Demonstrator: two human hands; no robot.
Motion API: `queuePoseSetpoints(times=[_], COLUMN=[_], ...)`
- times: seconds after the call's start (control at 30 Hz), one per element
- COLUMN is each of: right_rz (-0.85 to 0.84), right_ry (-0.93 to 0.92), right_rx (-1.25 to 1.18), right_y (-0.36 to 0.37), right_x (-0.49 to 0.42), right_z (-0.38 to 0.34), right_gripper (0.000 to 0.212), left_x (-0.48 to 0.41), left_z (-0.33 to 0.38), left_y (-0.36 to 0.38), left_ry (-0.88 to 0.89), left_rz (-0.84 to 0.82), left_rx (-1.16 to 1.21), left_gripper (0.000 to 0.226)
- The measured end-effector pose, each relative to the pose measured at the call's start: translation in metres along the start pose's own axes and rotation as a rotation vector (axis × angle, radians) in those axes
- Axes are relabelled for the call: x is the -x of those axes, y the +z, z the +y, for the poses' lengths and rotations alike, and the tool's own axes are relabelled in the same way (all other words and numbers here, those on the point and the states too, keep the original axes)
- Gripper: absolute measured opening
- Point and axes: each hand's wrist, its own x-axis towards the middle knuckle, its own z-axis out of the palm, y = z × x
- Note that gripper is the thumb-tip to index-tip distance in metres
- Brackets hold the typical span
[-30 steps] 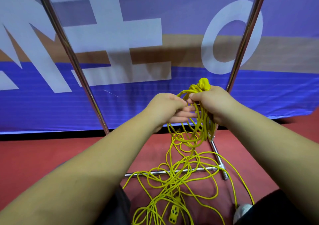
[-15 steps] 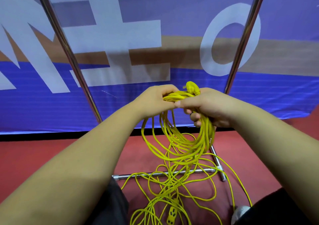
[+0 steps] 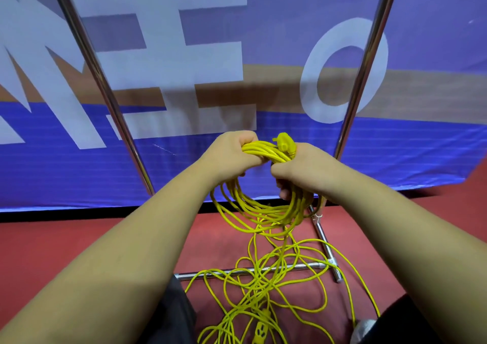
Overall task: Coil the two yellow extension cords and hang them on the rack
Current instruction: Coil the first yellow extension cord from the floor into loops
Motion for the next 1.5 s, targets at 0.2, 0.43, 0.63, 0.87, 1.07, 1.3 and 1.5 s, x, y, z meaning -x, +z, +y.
queuePoseSetpoints(times=[0.2, 0.43, 0.63, 0.87, 1.07, 1.3, 1.5], right_rz=[0.045, -0.059, -0.139, -0.308, -0.307, -0.250, -0.262], right_ry=[-0.017, 0.038, 0.061, -0.033, -0.035, 0.013, 0.025], right_rx=[0.179, 0.152, 0.132, -0.179, -0.399, -0.439, -0.407], right_y=[0.005, 0.001, 0.004, -0.011, 0.008, 0.004, 0.000], right_x=[-0.005, 0.001, 0.000, 0.003, -0.005, -0.003, -0.006], right_z=[-0.003, -0.007, 0.009, 0.019, 0.020, 0.011, 0.014], right_gripper=[0.029, 0.035, 0.030, 0.016, 0.013, 0.012, 0.012], left_x=[0.005, 0.016, 0.022, 0.018, 0.011, 0.010, 0.003], left_z=[0.001, 0.006, 0.007, 0.005, -0.006, -0.017, -0.023], left_y=[0.010, 0.000, 0.003, -0.012, -0.012, -0.024, -0.021], left_ry=[-0.008, 0.138, 0.276, 0.150, 0.087, 0.028, -0.069], left_rz=[-0.016, -0.142, -0.208, -0.091, -0.079, -0.283, -0.179], left_rx=[-0.169, 0.057, -0.029, 0.325, 0.348, 0.535, 0.572], left_gripper=[0.032, 0.075, 0.065, 0.046, 0.042, 0.061, 0.029])
